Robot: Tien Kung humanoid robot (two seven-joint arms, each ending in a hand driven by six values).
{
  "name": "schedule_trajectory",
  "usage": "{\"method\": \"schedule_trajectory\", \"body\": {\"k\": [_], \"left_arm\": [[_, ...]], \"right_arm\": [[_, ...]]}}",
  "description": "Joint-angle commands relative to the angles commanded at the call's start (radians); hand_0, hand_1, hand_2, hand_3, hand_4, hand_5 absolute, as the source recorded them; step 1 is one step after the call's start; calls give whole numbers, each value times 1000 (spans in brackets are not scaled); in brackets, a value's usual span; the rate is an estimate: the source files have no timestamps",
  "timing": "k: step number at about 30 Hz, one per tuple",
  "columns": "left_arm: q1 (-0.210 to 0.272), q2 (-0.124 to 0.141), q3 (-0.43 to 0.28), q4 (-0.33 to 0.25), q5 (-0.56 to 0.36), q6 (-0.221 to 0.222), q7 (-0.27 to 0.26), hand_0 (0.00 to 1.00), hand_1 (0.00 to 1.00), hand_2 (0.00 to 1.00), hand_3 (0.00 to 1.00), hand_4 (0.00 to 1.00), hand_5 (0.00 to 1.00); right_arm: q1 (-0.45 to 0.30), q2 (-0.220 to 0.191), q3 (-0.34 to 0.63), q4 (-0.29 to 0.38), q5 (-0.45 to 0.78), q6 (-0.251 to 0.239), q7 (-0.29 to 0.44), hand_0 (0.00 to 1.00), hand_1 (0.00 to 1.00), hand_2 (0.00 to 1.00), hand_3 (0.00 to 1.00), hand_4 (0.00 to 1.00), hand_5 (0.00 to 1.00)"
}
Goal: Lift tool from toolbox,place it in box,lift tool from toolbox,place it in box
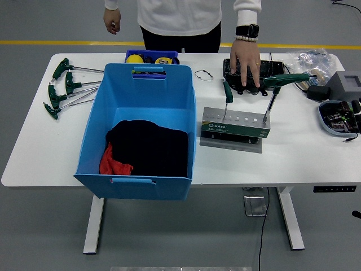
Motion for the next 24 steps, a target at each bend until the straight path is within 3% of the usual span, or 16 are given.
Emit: {"method": "schedule_trajectory", "body": {"k": [15, 17, 18, 22, 24], "left_arm": [[-2, 1, 4, 0, -5, -2, -1, 748, 722, 709, 671, 687, 627], [-2, 1, 4, 0, -4, -3, 0, 748, 722, 709, 671, 687, 627], [-3, 1, 3, 0, -3, -3, 0, 748, 722, 709, 670, 688, 628], [-4, 1, 1, 0, -2, -4, 1, 748, 722, 709, 670, 688, 628], [-6, 1, 2, 0, -5, -3, 1, 745, 722, 709, 672, 687, 629]], "right_arm": [[2, -31, -10, 55, -44, 5, 4, 977, 882, 924, 957, 998, 779], [8, -49, -26, 77, -62, 6, 2, 977, 882, 924, 957, 998, 779], [10, -56, -33, 84, -68, 4, 1, 983, 898, 936, 968, 998, 676], [30, -103, -79, 131, -111, -4, -5, 983, 898, 936, 968, 998, 676], [54, -133, -117, 167, -75, 6, -3, 998, 931, 955, 993, 998, 652]]}}
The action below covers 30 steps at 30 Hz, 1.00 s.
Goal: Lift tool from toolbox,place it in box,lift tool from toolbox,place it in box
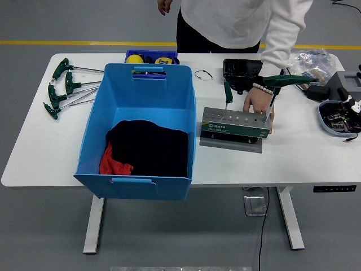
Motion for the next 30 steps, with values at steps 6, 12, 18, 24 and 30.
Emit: {"method": "schedule_trajectory", "body": {"k": [6, 12, 18, 24, 30], "left_arm": [[-4, 1, 4, 0, -4, -1, 0, 746, 722, 710, 671, 687, 629], [-9, 1, 14, 0, -19, -2, -2, 744, 722, 710, 672, 688, 629], [-15, 2, 28, 0, -36, -3, -5, 743, 722, 709, 672, 688, 630], [-20, 4, 37, 0, -45, -4, -6, 741, 720, 709, 672, 688, 628], [-22, 7, 36, 0, -45, -5, -4, 737, 719, 708, 673, 688, 629]], "right_arm": [[113, -90, -111, 86, -94, -17, -60, 998, 949, 965, 998, 998, 663], [250, -175, -253, 79, -341, 5, -190, 998, 959, 964, 998, 998, 673], [389, -196, -399, -25, -478, 75, -300, 998, 942, 946, 982, 998, 676], [487, -182, -514, -138, -498, 100, -334, 984, 870, 873, 923, 998, 681], [554, -143, -597, -247, -495, 105, -359, 883, 715, 732, 818, 998, 681]]}}
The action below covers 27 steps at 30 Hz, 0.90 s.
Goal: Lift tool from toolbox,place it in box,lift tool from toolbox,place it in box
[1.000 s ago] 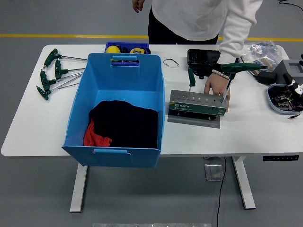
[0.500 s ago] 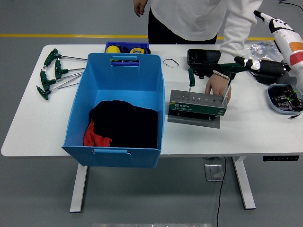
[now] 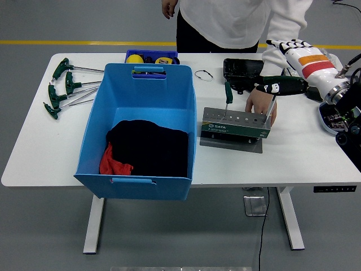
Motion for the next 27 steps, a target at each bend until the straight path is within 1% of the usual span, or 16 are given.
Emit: {"method": "schedule_trajectory", "body": {"k": [5, 6, 11, 12, 17, 18, 23, 24, 27], "left_arm": [[0, 1, 7, 0, -5, -3, 3, 737, 719, 708, 673, 688, 629], [0, 1, 10, 0, -7, -4, 4, 739, 721, 708, 675, 688, 629], [0, 2, 22, 0, -14, -7, 5, 739, 721, 708, 675, 688, 629], [0, 2, 22, 0, -15, -7, 5, 736, 720, 708, 673, 688, 628], [0, 2, 16, 0, -14, -5, 3, 736, 720, 708, 673, 688, 628], [0, 1, 16, 0, -15, -4, 3, 733, 719, 707, 674, 688, 629], [0, 3, 18, 0, -19, -6, 2, 733, 719, 707, 674, 688, 629], [0, 3, 18, 0, -20, -6, 2, 731, 717, 706, 674, 688, 628], [-2, 2, 23, 0, -24, -5, 1, 731, 717, 706, 674, 688, 628]], "right_arm": [[34, 32, -47, -62, 10, 1, -6, 883, 715, 732, 818, 998, 681], [40, 39, -54, -73, 9, 2, -7, 812, 607, 628, 743, 998, 680], [58, 70, -52, -123, -12, -1, -14, 812, 607, 628, 743, 998, 680], [60, 73, -51, -131, -14, -2, -14, 721, 497, 526, 680, 998, 676], [74, 80, -54, -172, -34, -7, -21, 721, 497, 526, 680, 998, 676], [76, 81, -52, -183, -42, -6, -24, 682, 473, 502, 661, 998, 688], [78, 80, -48, -214, -56, -1, -32, 682, 473, 502, 661, 998, 688], [78, 80, -48, -217, -56, 1, -31, 497, 383, 410, 567, 998, 693], [72, 76, -49, -225, -67, -17, -13, 497, 383, 410, 567, 998, 693]]}}
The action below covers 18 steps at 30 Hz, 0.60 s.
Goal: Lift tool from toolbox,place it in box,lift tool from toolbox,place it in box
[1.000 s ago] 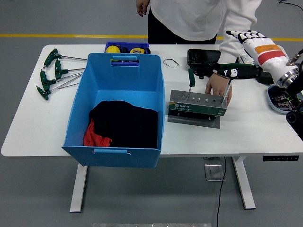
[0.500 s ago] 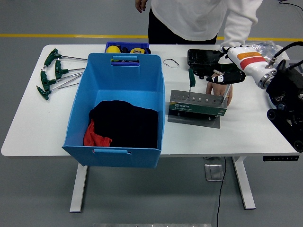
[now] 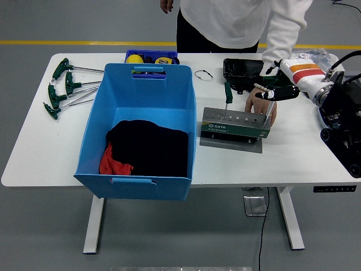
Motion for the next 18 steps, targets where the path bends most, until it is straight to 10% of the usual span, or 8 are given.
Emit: {"method": "schedule_trajectory", "body": {"k": [3, 4, 18], "left_arm": [[0, -1, 2, 0, -4, 1, -1, 731, 717, 706, 674, 688, 628], [0, -1, 3, 0, -5, 1, -1, 732, 718, 707, 673, 687, 627], [-2, -2, 15, 0, -17, 1, -2, 737, 720, 707, 673, 688, 628]], "right_arm": [[-4, -1, -2, -9, 2, -12, 10, 497, 383, 410, 567, 998, 693], [-5, -1, -3, -10, 2, -12, 10, 312, 301, 336, 453, 998, 691], [0, 4, -20, -29, -23, -42, 3, 230, 208, 242, 317, 998, 704]]}}
